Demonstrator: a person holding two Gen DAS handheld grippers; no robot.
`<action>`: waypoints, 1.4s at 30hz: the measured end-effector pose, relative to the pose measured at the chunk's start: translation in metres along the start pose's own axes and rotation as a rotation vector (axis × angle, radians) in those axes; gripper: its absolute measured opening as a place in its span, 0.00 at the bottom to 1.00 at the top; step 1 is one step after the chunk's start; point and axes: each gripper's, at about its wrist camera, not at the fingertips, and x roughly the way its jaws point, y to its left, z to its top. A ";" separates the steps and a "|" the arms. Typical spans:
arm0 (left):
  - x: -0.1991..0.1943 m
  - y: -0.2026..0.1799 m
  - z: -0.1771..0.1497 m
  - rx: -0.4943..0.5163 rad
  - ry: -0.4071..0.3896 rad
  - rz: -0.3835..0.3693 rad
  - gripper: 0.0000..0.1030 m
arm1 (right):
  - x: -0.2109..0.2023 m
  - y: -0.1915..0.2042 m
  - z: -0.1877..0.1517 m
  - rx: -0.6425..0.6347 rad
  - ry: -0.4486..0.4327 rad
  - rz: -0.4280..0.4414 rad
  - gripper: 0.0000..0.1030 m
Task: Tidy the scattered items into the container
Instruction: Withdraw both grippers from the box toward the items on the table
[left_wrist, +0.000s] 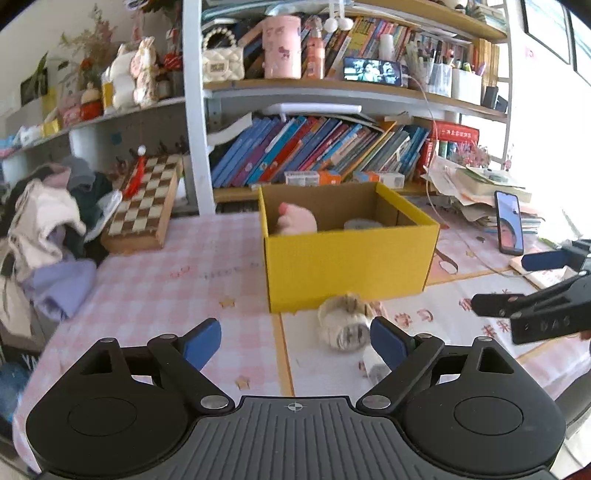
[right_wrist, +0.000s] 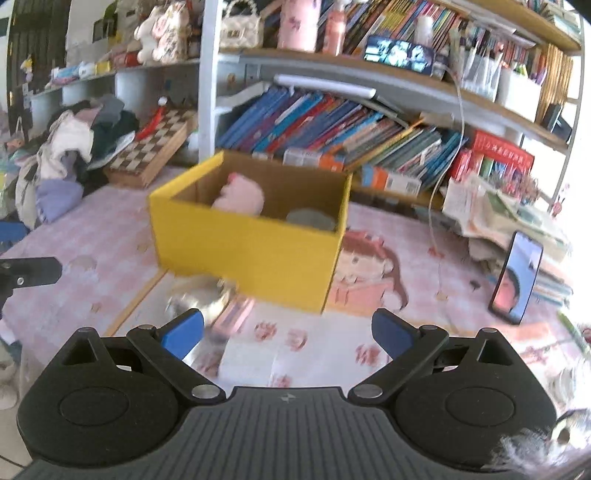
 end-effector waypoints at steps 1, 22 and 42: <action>0.000 -0.001 -0.004 -0.006 0.011 -0.005 0.88 | -0.001 0.004 -0.003 -0.002 0.004 0.000 0.95; 0.003 -0.015 -0.038 0.009 0.071 -0.029 0.91 | -0.001 0.030 -0.042 0.100 0.097 0.007 0.93; 0.022 -0.027 -0.048 0.008 0.137 -0.070 0.91 | 0.024 0.034 -0.046 0.066 0.169 0.039 0.93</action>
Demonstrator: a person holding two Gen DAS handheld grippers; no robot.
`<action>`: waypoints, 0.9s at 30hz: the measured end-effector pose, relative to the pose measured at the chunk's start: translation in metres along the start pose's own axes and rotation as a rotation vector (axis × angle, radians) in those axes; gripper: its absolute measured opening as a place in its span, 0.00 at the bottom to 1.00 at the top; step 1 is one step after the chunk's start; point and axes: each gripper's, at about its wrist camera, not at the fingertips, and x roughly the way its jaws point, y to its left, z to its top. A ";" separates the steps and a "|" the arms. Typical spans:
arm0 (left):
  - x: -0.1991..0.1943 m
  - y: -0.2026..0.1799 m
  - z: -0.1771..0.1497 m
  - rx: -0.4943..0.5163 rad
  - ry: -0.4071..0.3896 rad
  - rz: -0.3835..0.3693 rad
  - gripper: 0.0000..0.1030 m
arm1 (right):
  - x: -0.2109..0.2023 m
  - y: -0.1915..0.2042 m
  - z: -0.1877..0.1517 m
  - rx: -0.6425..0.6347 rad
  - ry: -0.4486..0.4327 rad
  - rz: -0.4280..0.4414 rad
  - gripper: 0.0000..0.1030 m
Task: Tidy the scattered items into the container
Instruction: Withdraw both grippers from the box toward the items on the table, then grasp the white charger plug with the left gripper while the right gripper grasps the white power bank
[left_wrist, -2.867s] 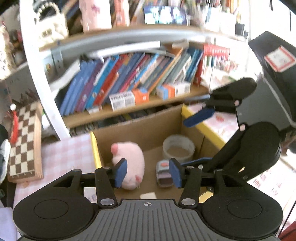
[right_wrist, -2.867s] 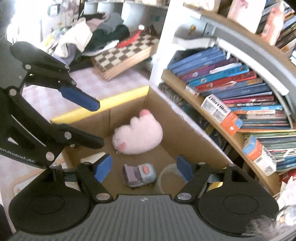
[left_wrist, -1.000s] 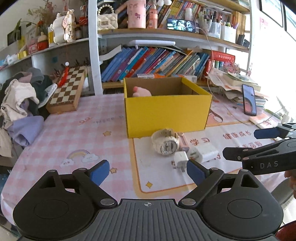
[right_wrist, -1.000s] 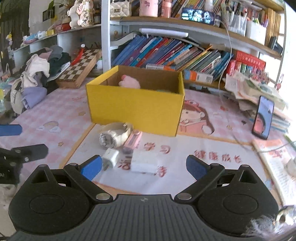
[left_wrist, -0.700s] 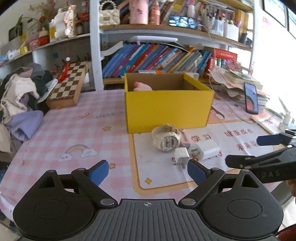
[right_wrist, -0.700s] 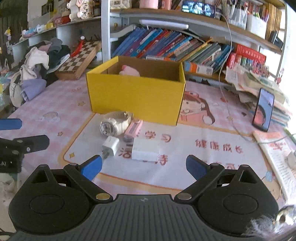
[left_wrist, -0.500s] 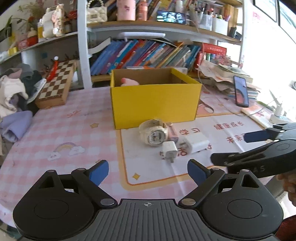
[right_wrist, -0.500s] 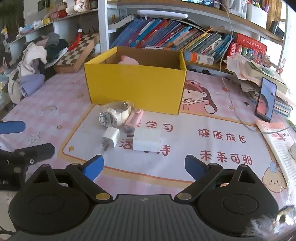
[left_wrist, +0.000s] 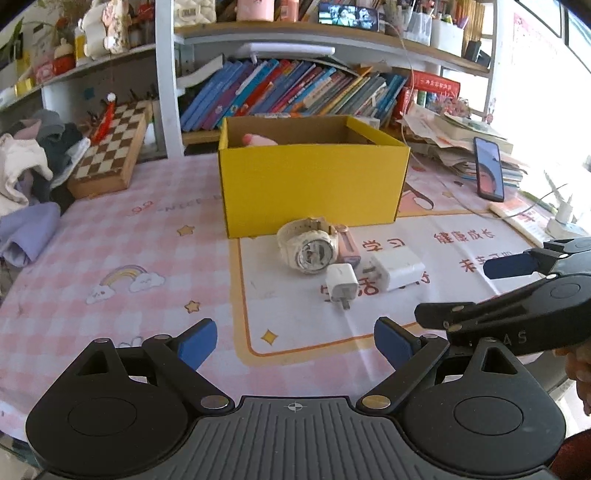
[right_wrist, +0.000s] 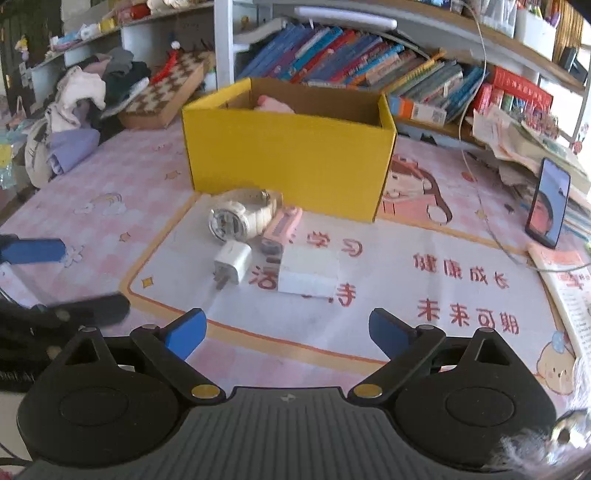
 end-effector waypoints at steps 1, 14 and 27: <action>0.003 -0.001 0.000 0.001 0.006 -0.004 0.91 | 0.002 -0.002 0.001 0.006 0.003 -0.003 0.93; 0.043 -0.012 0.010 0.100 0.094 -0.020 0.91 | 0.035 -0.020 0.016 0.015 0.082 0.019 0.83; 0.067 -0.012 0.015 0.118 0.097 -0.053 0.65 | 0.064 -0.027 0.036 0.031 0.112 0.054 0.74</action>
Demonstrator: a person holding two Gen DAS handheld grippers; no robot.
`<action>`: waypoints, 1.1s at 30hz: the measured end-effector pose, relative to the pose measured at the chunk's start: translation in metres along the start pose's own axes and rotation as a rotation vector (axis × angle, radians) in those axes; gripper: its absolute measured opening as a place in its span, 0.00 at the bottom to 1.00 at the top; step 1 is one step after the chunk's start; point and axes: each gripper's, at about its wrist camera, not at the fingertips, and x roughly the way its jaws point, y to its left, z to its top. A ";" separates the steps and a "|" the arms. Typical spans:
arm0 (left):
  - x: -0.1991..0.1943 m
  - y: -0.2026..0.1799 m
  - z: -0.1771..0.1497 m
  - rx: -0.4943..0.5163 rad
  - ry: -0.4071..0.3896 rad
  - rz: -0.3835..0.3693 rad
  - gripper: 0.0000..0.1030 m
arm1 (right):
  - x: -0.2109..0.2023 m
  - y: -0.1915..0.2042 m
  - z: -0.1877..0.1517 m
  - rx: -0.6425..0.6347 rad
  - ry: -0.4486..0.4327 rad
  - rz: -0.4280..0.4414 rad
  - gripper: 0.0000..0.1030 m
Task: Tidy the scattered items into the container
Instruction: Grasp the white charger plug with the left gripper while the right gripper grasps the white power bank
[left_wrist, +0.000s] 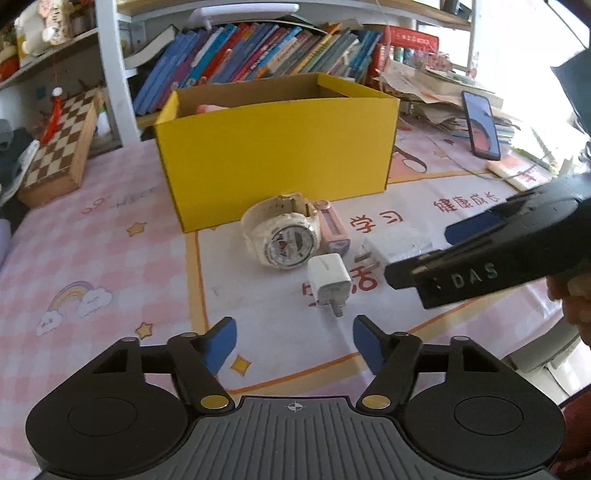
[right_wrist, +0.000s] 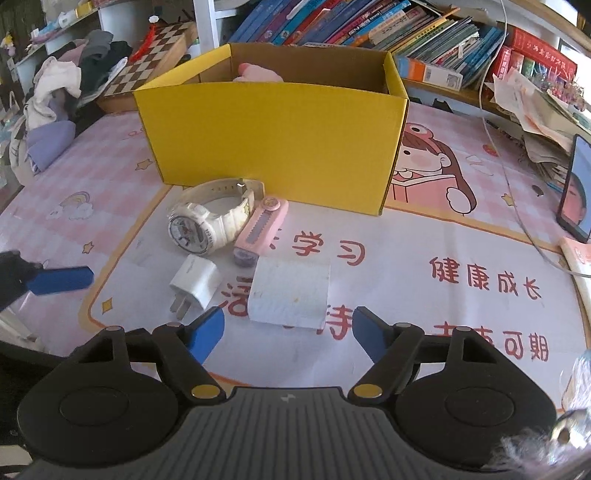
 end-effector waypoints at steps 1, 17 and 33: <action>0.003 0.000 0.001 0.006 0.006 -0.004 0.63 | 0.002 -0.001 0.002 0.002 0.004 0.000 0.74; 0.027 -0.009 0.016 0.022 -0.002 -0.060 0.56 | 0.022 -0.013 0.017 -0.001 0.038 0.057 0.57; 0.050 -0.014 0.024 0.046 0.015 -0.067 0.33 | 0.023 -0.019 0.022 -0.039 0.039 0.054 0.51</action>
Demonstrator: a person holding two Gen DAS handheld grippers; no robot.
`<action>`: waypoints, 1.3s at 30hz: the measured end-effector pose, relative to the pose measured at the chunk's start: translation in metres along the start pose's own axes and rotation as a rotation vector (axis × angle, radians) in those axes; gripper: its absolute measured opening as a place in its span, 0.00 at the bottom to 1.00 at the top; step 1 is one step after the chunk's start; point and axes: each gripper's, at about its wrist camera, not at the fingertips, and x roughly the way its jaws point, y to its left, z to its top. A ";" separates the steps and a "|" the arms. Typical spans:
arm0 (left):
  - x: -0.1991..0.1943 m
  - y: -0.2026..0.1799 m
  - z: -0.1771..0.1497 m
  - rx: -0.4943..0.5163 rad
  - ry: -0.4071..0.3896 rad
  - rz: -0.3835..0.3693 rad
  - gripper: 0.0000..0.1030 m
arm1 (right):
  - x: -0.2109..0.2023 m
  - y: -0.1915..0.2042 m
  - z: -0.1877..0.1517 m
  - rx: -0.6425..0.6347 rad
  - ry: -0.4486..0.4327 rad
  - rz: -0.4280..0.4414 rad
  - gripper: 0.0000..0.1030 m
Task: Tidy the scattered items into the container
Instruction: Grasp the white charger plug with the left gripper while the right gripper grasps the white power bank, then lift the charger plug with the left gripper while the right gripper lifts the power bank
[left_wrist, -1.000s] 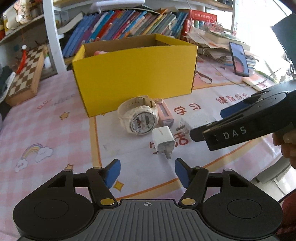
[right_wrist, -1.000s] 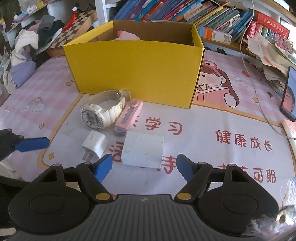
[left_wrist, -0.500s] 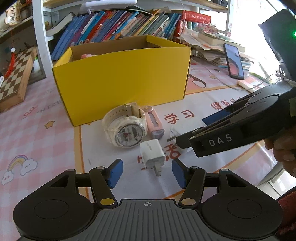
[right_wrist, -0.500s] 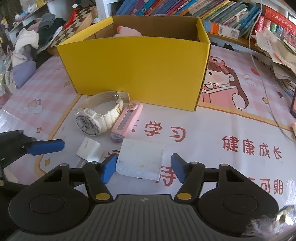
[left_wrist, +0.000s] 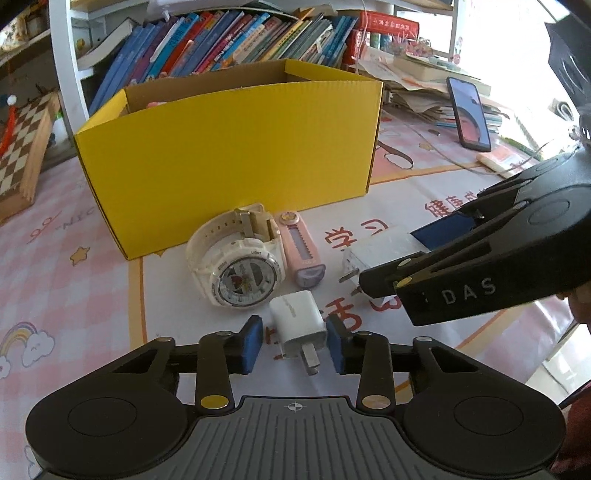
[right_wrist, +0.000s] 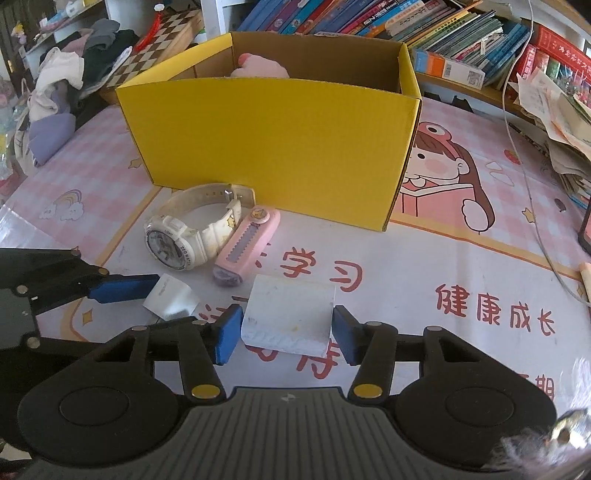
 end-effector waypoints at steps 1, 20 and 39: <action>0.000 0.000 0.000 0.009 0.000 0.000 0.29 | 0.001 -0.001 0.000 0.006 0.003 0.001 0.53; -0.032 0.015 -0.013 -0.059 -0.016 -0.009 0.26 | -0.004 0.010 -0.008 0.043 0.022 0.013 0.48; -0.069 0.022 -0.020 -0.096 -0.070 -0.003 0.26 | -0.035 0.028 -0.024 0.041 -0.039 0.024 0.48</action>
